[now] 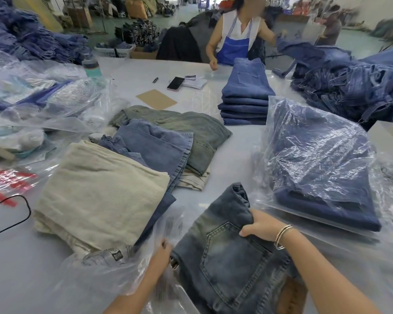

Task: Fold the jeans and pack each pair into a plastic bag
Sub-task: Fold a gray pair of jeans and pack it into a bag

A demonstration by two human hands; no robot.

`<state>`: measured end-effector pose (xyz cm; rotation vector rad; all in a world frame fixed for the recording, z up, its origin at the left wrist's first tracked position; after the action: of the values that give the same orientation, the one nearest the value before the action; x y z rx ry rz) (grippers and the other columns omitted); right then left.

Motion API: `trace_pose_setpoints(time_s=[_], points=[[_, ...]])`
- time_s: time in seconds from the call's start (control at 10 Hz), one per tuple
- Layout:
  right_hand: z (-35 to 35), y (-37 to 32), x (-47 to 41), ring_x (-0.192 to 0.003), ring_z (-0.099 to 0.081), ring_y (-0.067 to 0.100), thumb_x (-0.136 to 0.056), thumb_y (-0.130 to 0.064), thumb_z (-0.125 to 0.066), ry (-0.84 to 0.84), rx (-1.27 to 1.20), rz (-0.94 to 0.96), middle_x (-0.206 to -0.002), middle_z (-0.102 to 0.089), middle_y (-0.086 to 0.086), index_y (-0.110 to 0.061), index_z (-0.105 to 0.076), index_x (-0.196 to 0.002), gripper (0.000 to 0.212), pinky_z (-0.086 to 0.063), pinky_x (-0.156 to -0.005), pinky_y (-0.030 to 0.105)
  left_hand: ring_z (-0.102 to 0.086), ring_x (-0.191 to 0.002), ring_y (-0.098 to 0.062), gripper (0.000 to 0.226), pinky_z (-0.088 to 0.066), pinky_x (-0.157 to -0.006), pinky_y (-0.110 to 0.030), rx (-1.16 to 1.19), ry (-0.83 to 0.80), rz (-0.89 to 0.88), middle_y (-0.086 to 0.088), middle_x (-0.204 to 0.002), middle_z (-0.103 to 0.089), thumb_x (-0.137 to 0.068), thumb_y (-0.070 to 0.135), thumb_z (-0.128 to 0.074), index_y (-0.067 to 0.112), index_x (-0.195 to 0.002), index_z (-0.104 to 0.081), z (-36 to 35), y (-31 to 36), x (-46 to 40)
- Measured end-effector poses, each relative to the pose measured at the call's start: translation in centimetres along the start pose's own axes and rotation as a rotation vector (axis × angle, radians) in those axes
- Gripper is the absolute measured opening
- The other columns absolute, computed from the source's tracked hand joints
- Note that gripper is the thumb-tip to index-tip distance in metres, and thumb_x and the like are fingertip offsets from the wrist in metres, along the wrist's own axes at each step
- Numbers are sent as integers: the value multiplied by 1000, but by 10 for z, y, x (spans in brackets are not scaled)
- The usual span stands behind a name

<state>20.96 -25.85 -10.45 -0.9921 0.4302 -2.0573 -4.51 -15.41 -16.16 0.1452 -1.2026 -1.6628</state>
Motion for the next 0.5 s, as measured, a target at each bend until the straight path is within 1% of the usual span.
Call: trace_pose_setpoints(time_s=[0.1,0.2,0.3,0.4,0.5], points=[[-1,4,-7,-108,-54,20,-74,-16,-73,65,49,67,-123,-56,3,-16,-43,-129,63,-44,-92,30,-43,-95,-19,22,-33,-80,-24,-62,-41,120,-10,-102,-52,-101,14,-39,21,-81,-46,17,0,-27],[-3,2,-8,-114,-53,20,-76,-16,-71,75,94,127,-126,-53,1,-16,-40,-131,64,-42,-93,29,-46,-87,-22,29,-37,-77,-29,-146,13,171,4,-74,-45,-94,19,-46,26,-68,-37,37,5,-40],[-3,-5,-6,-111,-56,21,-76,-13,-71,38,89,173,-120,-59,1,-20,-45,-126,57,-44,-90,31,-52,-80,-20,11,-38,-66,-29,-304,43,53,1,-85,-50,-84,21,-51,21,-91,-43,34,17,-42],[-10,-18,-5,-111,-56,19,-76,-12,-72,-85,94,223,-123,-60,1,-22,-46,-131,62,-43,-97,32,-57,-103,-26,45,-45,-77,-33,-367,142,-89,-6,-117,-55,-84,23,-60,19,-125,-42,20,32,-45],[-22,-29,-7,-112,-53,16,-77,-12,-72,-155,156,255,-125,-58,0,-21,-47,-131,61,-41,-97,28,-54,-113,-29,39,-45,-81,-34,-501,174,-171,-8,-127,-53,-92,25,-55,20,-130,-46,8,44,-51]])
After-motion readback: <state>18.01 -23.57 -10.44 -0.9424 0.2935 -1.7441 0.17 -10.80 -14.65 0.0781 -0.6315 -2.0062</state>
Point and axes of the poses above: each hand's wrist, its own x-axis away from the middle knuckle, its own z-axis out of the back of the hand, y = z × x, the point moved 1 cm from there along -x, towards the middle knuckle
